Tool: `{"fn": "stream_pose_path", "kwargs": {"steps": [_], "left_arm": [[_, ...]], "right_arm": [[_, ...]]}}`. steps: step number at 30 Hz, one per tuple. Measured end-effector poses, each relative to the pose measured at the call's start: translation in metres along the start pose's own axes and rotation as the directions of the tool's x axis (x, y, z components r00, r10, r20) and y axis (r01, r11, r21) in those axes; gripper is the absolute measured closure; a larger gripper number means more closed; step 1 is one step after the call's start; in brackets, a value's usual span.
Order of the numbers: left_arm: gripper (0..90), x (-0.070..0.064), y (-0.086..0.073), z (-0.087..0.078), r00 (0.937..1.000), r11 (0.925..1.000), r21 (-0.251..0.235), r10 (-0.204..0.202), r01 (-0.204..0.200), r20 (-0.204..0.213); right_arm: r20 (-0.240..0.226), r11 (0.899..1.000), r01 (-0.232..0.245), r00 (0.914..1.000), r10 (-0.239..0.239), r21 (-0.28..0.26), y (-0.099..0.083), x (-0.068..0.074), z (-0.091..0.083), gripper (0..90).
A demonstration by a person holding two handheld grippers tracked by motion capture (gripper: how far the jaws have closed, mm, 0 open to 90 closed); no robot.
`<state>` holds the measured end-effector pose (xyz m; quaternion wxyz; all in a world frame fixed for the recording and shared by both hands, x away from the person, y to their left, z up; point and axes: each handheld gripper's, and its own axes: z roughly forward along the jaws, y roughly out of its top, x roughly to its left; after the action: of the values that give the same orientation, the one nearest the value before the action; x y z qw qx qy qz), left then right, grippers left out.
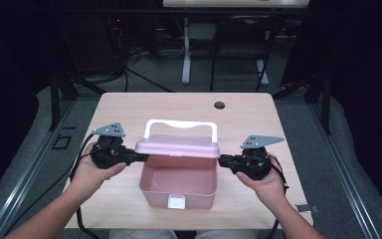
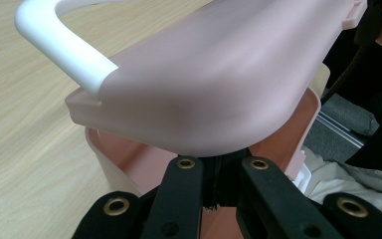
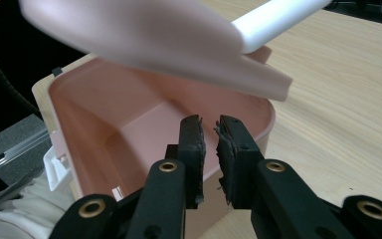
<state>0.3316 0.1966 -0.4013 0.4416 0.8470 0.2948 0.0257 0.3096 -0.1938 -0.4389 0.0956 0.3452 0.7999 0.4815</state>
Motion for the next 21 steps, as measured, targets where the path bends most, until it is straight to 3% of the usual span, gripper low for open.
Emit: {"fn": "stream_pose_path", "kwargs": {"steps": [21], "left_arm": [[90.0, 0.009, 0.019, -0.001, 0.9998, 0.9999, -0.012, -0.006, 0.006, -0.021]], "right_arm": [[-0.054, 0.998, 0.054, 0.9972, -0.051, 0.045, -0.018, 0.020, 0.021, 82.6]]}}
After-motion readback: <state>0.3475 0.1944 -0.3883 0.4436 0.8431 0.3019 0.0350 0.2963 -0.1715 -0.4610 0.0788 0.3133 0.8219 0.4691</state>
